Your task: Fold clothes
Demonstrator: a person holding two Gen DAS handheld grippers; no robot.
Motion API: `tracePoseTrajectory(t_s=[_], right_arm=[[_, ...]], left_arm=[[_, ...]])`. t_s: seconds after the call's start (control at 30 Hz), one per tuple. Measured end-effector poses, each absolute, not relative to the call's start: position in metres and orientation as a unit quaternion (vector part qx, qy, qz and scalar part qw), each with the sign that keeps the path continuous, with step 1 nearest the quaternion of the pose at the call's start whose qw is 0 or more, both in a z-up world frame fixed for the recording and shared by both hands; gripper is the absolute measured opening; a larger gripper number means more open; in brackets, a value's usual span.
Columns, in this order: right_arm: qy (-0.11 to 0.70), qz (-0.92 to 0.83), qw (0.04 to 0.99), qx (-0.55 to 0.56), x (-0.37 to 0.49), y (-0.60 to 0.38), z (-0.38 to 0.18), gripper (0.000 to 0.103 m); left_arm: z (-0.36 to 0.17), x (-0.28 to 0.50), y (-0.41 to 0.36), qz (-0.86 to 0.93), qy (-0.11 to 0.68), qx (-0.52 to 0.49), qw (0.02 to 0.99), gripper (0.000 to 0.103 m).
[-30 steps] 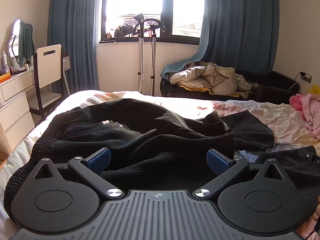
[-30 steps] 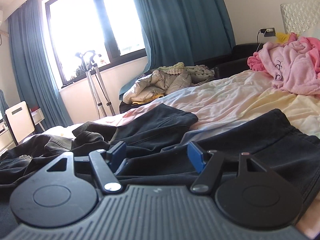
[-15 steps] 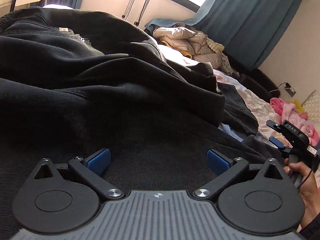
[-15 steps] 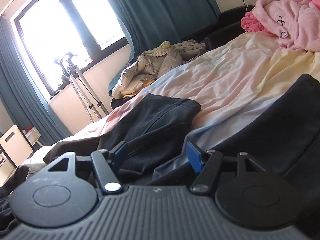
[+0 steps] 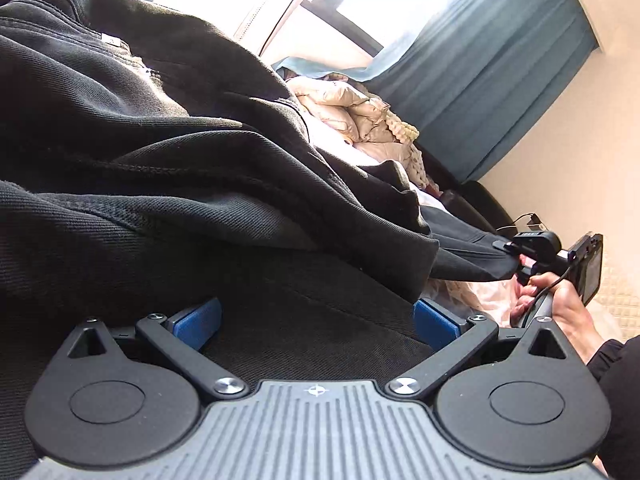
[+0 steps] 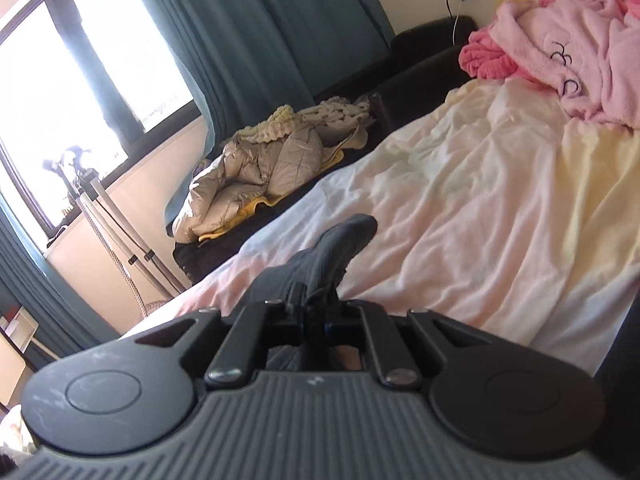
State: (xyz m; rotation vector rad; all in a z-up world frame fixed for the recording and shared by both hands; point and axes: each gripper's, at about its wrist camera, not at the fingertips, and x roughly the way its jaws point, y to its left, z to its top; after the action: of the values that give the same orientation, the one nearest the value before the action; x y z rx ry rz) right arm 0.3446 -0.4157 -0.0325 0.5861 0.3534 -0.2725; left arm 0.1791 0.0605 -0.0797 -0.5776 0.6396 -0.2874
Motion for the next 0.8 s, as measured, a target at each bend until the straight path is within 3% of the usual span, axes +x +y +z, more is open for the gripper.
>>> tracePoseTrajectory(t_s=[0.13,0.23,0.3,0.43,0.67,0.7,0.73,0.8], right_arm=[[0.104,-0.239,0.928,0.265,0.326,-0.453,0.023,0.008],[0.117,-0.299,0.916,0.24,0.318,-0.496,0.029,0.013],[0.177,-0.315,0.901,0.239,0.314,-0.525,0.008,0.024],[0.206,-0.292,0.885,0.3,0.274,-0.552,-0.046,0.052],[0.173,-0.249,0.865,0.401,0.198,-0.531,-0.104,0.055],[0.16,-0.241,0.863,0.413,0.19,-0.525,-0.11,0.057],[0.165,-0.234,0.861,0.42,0.188,-0.522,-0.115,0.066],[0.173,-0.229,0.856,0.43,0.188,-0.517,-0.123,0.068]], left_arm=[[-0.077,0.176,0.064,-0.15,0.309,-0.304,0.889,0.103],[-0.073,0.174,0.061,-0.154,0.309,-0.298,0.89,0.103],[-0.073,0.173,0.059,-0.156,0.307,-0.289,0.893,0.103],[-0.074,0.174,0.055,-0.153,0.309,-0.275,0.897,0.103],[-0.075,0.161,0.049,-0.142,0.304,-0.236,0.912,0.103],[-0.074,0.159,0.048,-0.139,0.305,-0.231,0.913,0.103],[-0.074,0.156,0.047,-0.135,0.306,-0.229,0.914,0.103],[-0.073,0.15,0.045,-0.125,0.307,-0.229,0.915,0.103]])
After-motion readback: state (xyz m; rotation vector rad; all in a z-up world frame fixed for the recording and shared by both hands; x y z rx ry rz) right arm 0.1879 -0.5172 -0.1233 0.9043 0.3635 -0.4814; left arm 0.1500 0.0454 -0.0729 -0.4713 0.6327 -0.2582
